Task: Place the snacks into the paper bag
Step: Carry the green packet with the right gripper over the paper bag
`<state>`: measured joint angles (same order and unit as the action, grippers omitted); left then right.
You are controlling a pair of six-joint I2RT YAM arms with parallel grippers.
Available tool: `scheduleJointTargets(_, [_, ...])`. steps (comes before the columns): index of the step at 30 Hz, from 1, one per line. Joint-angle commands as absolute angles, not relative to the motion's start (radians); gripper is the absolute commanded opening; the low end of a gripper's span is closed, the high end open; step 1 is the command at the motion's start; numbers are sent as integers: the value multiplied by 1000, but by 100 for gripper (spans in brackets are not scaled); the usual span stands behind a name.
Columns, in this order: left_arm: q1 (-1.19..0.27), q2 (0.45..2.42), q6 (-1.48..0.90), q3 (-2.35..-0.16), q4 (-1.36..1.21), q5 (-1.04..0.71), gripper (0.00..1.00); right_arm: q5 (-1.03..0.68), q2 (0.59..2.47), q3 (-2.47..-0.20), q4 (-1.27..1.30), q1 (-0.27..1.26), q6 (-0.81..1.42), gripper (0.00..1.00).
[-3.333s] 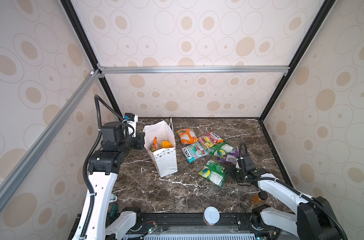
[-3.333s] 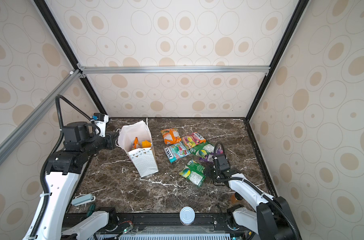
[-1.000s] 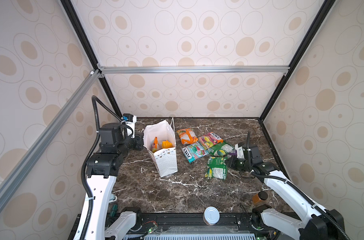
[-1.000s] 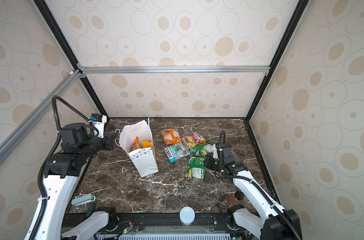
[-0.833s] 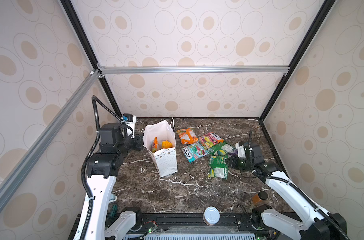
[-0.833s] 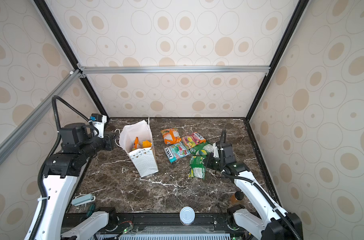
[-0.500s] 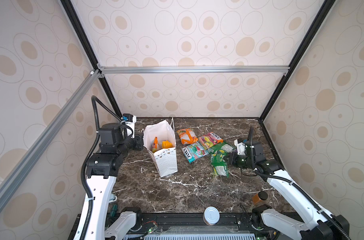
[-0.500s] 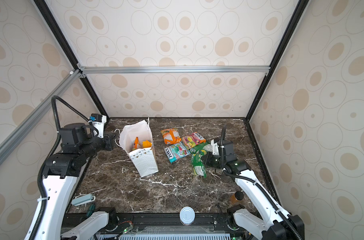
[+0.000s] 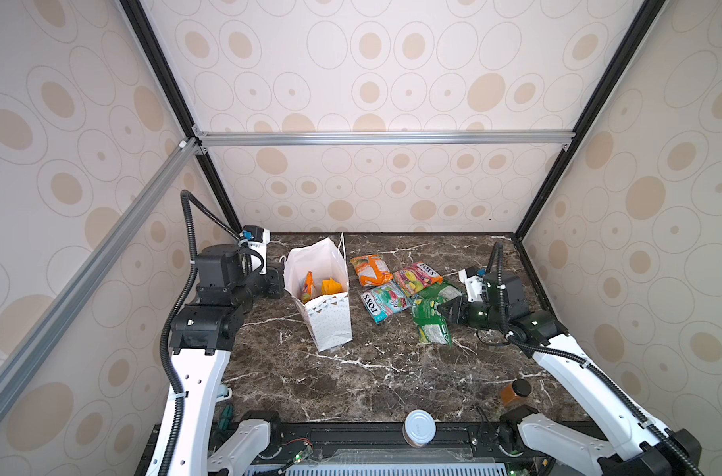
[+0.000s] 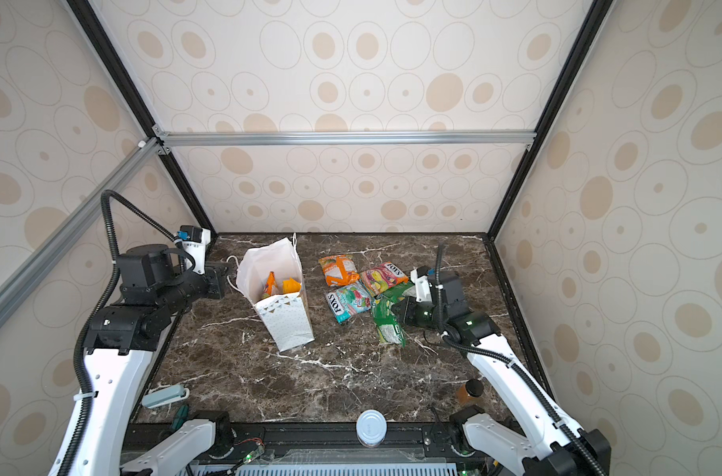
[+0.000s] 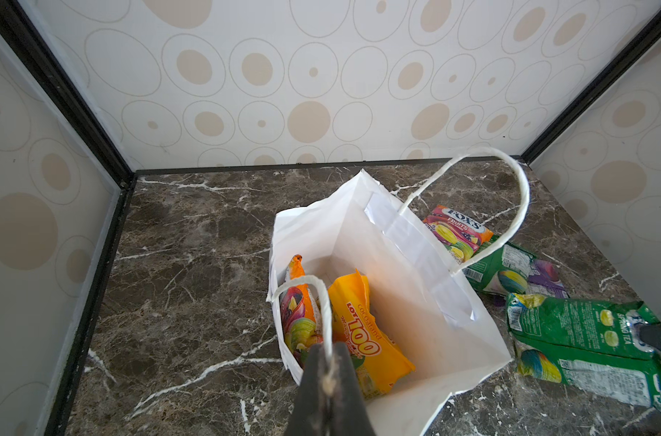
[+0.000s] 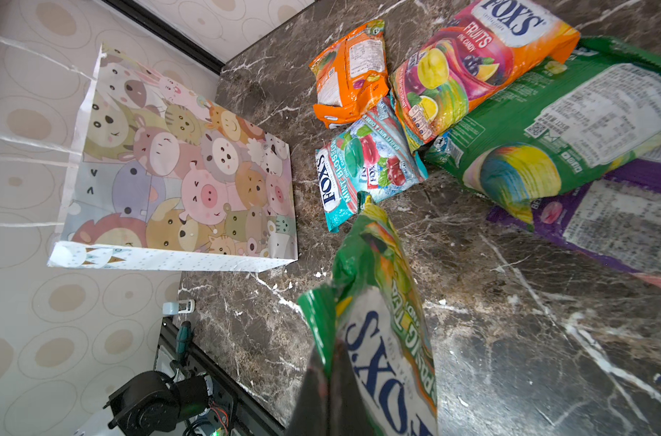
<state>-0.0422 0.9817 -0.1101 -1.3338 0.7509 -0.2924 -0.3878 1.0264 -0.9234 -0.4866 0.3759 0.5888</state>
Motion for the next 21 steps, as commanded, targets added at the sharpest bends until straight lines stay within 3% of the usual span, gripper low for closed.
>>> scheduleJointTargets(1, [-47,958,-82,-1368,759,-294,0,-403,1008,-981,-470,398,565,0])
scheduleJointTargets(21, [-47,957,-84,-1365,755,-293,0,-390,1036,-1138,-498,547,509,0])
